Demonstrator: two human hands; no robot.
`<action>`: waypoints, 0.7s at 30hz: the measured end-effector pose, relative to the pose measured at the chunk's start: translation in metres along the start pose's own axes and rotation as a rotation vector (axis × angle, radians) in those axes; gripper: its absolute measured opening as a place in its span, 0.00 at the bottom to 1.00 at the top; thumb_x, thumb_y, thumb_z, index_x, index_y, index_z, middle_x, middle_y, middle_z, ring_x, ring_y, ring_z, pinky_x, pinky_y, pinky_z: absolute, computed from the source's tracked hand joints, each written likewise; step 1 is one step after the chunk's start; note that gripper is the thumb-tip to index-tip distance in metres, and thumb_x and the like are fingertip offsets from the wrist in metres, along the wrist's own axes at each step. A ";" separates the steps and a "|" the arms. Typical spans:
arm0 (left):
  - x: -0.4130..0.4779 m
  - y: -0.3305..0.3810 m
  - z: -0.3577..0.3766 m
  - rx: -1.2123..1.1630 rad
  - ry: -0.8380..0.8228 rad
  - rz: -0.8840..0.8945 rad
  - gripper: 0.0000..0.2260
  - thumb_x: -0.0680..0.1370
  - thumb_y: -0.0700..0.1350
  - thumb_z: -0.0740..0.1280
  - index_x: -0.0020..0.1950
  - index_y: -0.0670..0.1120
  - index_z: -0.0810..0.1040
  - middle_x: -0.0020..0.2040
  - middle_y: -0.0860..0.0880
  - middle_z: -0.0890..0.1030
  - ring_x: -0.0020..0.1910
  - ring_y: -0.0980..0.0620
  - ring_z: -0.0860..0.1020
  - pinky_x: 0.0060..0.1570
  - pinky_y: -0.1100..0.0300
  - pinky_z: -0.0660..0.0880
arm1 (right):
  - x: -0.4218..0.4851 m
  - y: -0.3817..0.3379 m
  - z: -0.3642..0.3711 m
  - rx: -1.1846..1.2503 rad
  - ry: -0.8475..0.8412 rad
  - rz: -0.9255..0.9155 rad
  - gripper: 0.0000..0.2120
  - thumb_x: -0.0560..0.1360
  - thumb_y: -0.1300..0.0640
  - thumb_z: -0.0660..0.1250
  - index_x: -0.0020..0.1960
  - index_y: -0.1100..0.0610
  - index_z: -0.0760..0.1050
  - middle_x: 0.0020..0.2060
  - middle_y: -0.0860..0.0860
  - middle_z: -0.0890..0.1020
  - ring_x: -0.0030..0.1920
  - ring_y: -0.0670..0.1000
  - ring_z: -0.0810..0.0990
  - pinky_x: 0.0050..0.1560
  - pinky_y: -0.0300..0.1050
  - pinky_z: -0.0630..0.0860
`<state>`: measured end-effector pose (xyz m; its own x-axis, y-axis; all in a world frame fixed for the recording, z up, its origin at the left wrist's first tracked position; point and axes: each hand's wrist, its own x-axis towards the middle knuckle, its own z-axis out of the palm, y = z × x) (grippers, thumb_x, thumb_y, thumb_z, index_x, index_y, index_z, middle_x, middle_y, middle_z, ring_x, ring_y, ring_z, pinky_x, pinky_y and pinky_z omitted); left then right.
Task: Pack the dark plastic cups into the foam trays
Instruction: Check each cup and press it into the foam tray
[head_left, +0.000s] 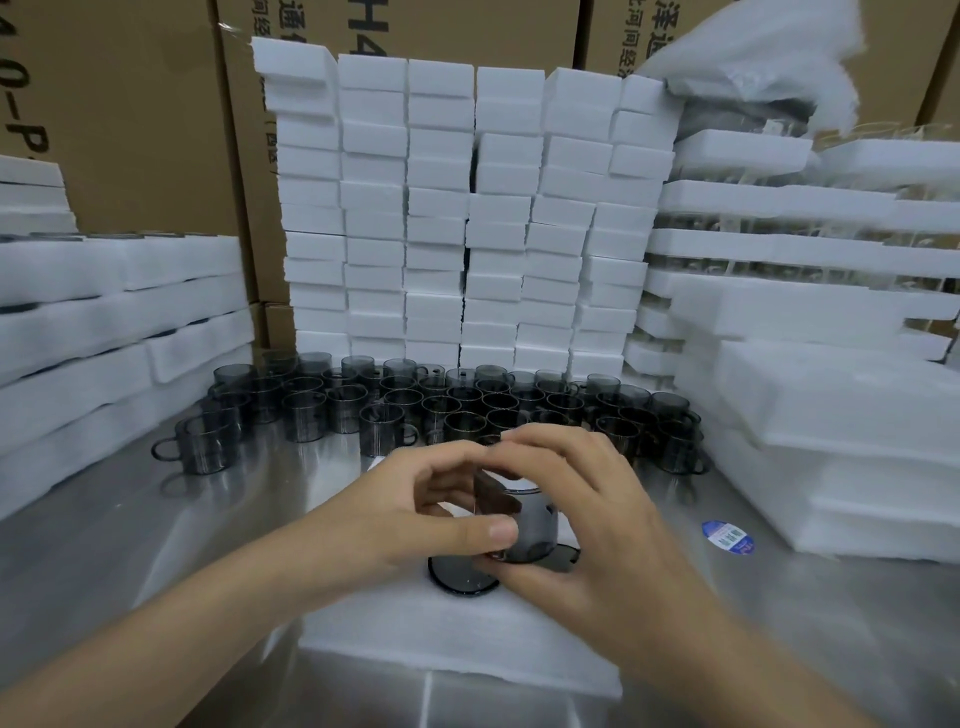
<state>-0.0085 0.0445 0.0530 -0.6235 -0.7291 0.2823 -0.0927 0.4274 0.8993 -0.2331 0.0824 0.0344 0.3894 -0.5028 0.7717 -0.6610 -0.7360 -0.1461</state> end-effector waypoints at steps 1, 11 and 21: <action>0.000 -0.002 -0.002 -0.013 0.017 0.012 0.21 0.75 0.51 0.79 0.67 0.51 0.83 0.61 0.46 0.86 0.63 0.44 0.84 0.65 0.50 0.80 | 0.001 0.001 -0.001 0.048 -0.015 0.039 0.36 0.73 0.46 0.79 0.77 0.37 0.68 0.71 0.36 0.71 0.71 0.46 0.73 0.68 0.48 0.74; -0.008 -0.003 -0.067 0.157 -0.118 -0.155 0.27 0.72 0.67 0.78 0.60 0.49 0.83 0.54 0.42 0.84 0.53 0.40 0.81 0.54 0.50 0.75 | -0.001 0.028 -0.020 -0.123 -0.537 0.423 0.24 0.79 0.26 0.54 0.64 0.38 0.76 0.60 0.34 0.75 0.64 0.35 0.70 0.78 0.46 0.58; -0.020 0.016 -0.079 0.427 -0.154 -0.215 0.20 0.71 0.53 0.85 0.59 0.53 0.83 0.56 0.51 0.85 0.47 0.49 0.80 0.48 0.44 0.74 | -0.001 0.039 -0.030 -0.266 -0.594 0.457 0.31 0.77 0.26 0.47 0.42 0.47 0.76 0.48 0.43 0.74 0.55 0.43 0.72 0.69 0.44 0.57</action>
<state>0.0638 0.0232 0.0885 -0.6596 -0.7512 0.0240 -0.5213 0.4802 0.7054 -0.2783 0.0679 0.0469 0.2701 -0.9416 0.2010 -0.9398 -0.3032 -0.1575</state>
